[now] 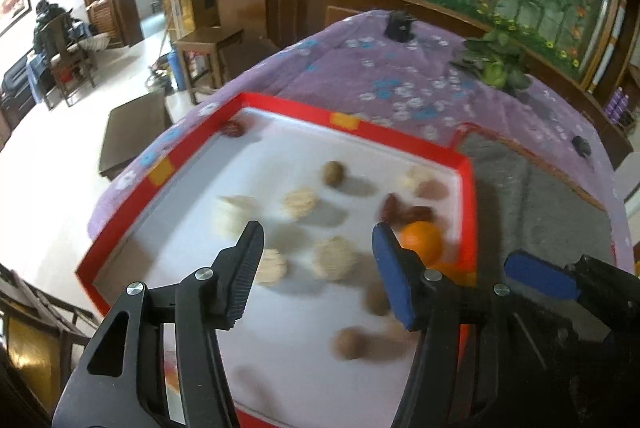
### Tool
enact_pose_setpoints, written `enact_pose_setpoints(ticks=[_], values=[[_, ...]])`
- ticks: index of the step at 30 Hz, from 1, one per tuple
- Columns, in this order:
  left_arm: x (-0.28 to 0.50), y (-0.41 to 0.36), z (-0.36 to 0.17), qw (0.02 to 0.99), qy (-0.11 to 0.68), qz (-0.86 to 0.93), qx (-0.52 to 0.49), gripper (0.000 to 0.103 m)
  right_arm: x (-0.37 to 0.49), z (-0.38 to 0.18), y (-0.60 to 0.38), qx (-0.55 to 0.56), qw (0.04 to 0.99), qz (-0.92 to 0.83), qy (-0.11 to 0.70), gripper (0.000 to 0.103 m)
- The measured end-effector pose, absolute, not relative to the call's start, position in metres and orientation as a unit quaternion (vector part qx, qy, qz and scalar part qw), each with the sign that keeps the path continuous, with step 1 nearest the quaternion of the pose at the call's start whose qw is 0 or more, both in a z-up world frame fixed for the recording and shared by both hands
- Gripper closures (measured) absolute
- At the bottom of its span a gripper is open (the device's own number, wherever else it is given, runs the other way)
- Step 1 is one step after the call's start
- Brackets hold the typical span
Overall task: Organize fruits
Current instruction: 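Carry both cubes into the white tray and open both tools, then withdraw both tools from the tray over the empty felt mat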
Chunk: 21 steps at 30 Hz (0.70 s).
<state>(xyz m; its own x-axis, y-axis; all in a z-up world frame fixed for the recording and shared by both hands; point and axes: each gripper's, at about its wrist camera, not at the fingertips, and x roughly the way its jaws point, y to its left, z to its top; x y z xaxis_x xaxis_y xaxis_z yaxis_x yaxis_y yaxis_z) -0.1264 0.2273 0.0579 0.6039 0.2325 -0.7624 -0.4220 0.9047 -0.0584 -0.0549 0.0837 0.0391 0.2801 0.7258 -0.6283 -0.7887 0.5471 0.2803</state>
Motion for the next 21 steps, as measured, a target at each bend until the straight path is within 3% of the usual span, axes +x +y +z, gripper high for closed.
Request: enact_pose_setpoints(ticks=[4,21], values=[[-0.110,0.195,0.063,0.896,0.403,0.151,-0.106,0.046,-0.045,0.043,0.047,-0.030,0.834,0.416,0.362,0.061],[-0.033,0.048,0.047,0.898,0.436,0.020,-0.057,0.046,-0.008,0.025,-0.127,0.019,0.902,0.198,0.384,0.059]])
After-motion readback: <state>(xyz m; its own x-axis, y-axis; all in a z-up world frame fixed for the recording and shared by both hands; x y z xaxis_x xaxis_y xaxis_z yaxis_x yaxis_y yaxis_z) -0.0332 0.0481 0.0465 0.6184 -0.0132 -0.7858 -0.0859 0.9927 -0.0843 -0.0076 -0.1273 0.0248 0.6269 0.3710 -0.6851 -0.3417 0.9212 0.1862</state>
